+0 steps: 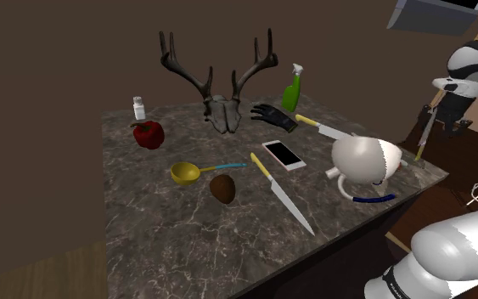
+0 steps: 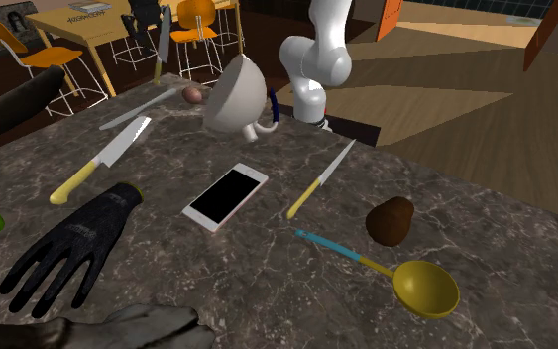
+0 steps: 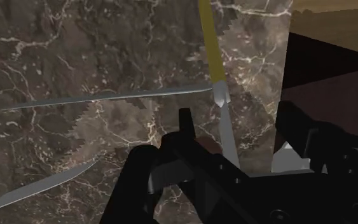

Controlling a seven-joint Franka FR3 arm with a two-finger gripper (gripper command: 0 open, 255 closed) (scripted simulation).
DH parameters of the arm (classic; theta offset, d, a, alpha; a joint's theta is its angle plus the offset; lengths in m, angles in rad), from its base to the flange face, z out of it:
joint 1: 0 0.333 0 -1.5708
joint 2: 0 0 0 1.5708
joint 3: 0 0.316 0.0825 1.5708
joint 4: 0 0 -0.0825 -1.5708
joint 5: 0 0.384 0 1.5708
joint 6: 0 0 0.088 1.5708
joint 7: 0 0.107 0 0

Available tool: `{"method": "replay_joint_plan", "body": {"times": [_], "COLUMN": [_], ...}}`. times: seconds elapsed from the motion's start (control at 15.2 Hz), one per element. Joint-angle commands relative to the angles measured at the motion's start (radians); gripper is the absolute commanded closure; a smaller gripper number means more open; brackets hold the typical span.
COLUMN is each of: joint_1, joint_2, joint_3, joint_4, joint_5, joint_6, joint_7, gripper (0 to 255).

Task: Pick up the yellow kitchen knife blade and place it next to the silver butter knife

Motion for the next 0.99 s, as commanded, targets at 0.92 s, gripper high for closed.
{"method": "replay_joint_plan", "body": {"times": [0.92], "joint_1": [-0.011], "joint_2": [0.225], "joint_3": [-0.262], "joint_4": [0.174], "joint_5": [0.481], "joint_6": [-0.149], "joint_7": [-0.063], "gripper": [0]}}
